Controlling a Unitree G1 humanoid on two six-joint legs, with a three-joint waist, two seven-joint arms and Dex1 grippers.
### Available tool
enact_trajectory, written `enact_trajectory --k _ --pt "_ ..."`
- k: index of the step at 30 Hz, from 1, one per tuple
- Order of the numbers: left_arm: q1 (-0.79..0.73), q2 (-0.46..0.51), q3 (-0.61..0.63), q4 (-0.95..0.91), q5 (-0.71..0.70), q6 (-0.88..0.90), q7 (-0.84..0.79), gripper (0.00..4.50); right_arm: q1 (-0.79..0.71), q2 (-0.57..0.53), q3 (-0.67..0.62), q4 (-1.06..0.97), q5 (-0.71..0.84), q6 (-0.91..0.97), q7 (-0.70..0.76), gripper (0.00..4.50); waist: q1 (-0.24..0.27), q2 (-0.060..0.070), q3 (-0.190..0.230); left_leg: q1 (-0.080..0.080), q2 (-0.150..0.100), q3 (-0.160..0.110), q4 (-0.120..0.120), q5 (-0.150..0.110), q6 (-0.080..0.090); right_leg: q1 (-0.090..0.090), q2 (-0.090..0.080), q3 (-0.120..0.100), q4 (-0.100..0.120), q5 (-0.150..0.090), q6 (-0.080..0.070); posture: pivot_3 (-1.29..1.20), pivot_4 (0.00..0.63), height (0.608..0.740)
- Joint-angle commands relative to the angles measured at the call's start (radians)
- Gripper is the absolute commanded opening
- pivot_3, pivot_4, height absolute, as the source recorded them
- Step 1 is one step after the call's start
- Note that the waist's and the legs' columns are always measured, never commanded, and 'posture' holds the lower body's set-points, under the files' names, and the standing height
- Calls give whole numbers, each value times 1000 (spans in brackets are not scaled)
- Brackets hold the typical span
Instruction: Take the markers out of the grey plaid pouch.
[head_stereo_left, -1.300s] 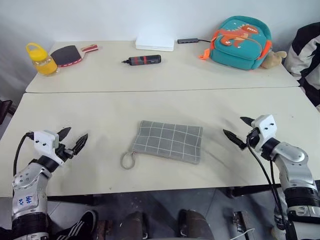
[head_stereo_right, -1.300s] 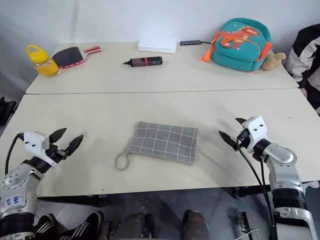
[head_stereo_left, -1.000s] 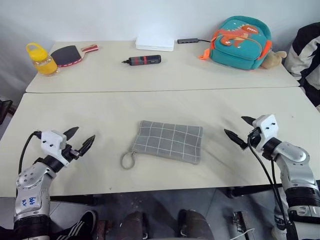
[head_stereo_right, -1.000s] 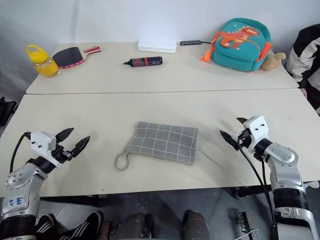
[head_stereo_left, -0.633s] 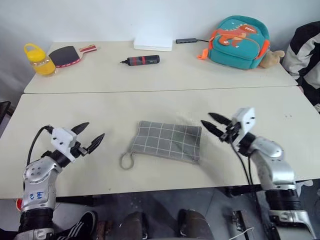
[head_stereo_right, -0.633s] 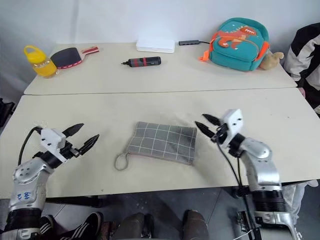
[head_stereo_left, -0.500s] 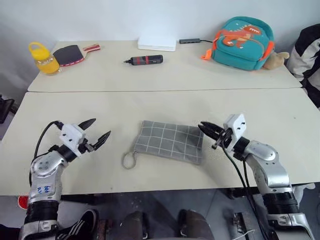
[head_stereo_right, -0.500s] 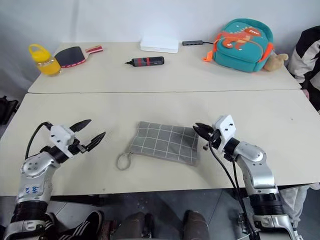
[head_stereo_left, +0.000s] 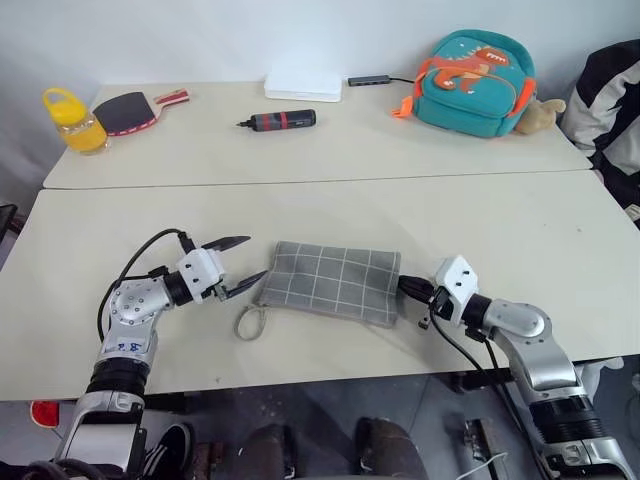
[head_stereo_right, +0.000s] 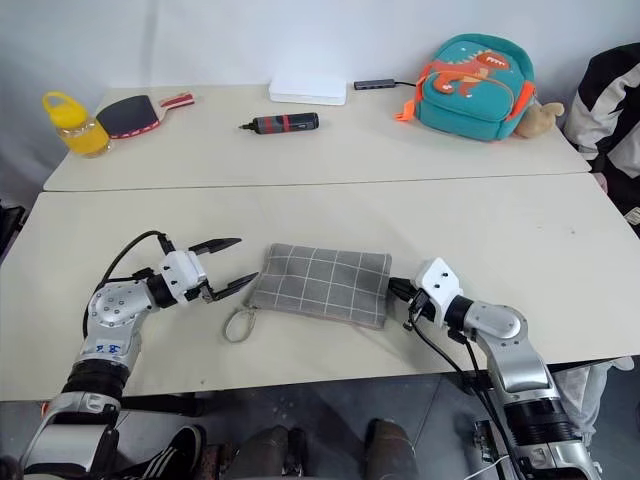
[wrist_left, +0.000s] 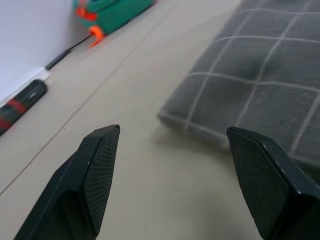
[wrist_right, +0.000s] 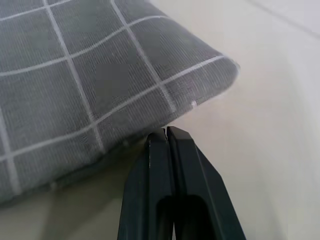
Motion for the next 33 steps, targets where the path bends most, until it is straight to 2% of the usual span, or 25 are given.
enact_trajectory --k 1,5,9,13,19,33 --pt "-36 23 27 39 -29 -34 -19 3645 -16 -43 -91 -26 46 -3 -2 58 0 0 0 0 0 0 0 0 0 0 0 0 0 0 0 0 150 740" --pt "-18 48 53 58 -69 -46 -51 3645 -42 -36 -158 -68 136 42 -5 58 -1 0 0 0 0 0 0 0 0 0 0 0 0 0 0 0 150 740" --pt "9 56 47 63 -73 -88 -91 3645 -72 35 -128 -124 185 93 -19 58 -5 0 0 0 1 0 0 0 0 0 1 0 0 0 0 0 150 740" --pt "1 57 44 91 -55 -126 -92 3645 -78 98 -43 -115 122 92 -47 58 -2 0 0 0 1 0 0 0 0 0 0 0 0 0 0 0 150 740" --pt "-10 62 21 137 -17 -206 -92 3645 -66 123 69 23 -83 22 -159 58 -1 0 0 0 0 -1 0 0 0 0 -1 0 1 0 0 0 150 740" --pt "-150 -11 -49 235 24 -300 -80 3645 -40 125 70 -24 -85 23 -156 58 -3 -1 0 0 0 -1 0 0 0 0 0 -1 2 0 0 0 150 740"
